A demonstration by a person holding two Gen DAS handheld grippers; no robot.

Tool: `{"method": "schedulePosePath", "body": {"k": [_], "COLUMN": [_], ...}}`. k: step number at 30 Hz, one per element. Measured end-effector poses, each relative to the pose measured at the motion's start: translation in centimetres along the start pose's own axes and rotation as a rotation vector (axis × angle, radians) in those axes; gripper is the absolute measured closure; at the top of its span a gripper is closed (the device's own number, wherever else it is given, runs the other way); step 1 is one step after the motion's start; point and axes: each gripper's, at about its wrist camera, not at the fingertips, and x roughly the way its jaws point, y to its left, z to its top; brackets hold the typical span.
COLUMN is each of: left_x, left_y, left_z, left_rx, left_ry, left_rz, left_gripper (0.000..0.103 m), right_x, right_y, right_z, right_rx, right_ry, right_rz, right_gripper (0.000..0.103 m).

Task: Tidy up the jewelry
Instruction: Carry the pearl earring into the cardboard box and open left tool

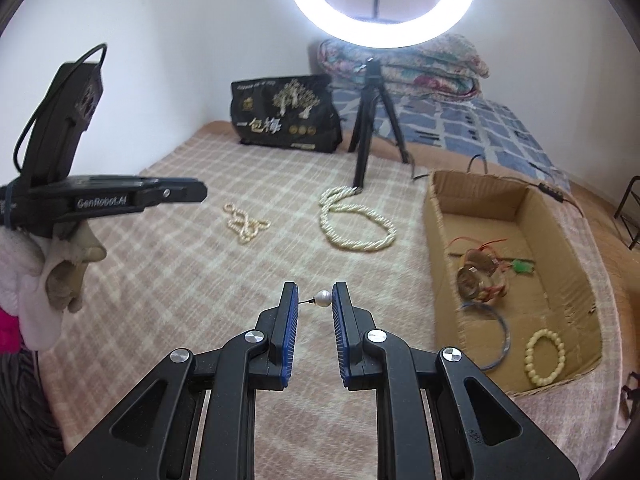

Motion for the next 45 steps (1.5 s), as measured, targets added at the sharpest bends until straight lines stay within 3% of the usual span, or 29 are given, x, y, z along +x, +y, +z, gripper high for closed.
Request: {"method": "schedulePosePath", "body": {"k": [14,24,37,45], "left_x": [2.8,6.2,12.7,14.6], "left_y": [-6.6,-12.3,-18.8,-20.2], "left_z": [4.0,8.3,11.2,11.5], "left_rx": [0.047,0.108,0.178,0.189], "left_ry": [-0.052,-0.070,-0.016,0.008], "left_rz": [-0.082,-0.123,-0.135,-0.130], "left_gripper": [0.097,0.097,0.097,0.097], "right_x": [-2.7,-2.6,-1.9,-1.2], "right_y": [-8.3,-12.8,-14.6,-14.9], "right_z": [0.8,-0.1,-0.6,-0.4], "right_rx": [0.162,0.251,0.281,0.277], "right_ry": [-0.086,-0.083,-0.042,-0.026], "right_rz": [-0.114,-0.181,-0.201,-0.200], "right_gripper": [0.088,0.088,0.088,0.088]}}
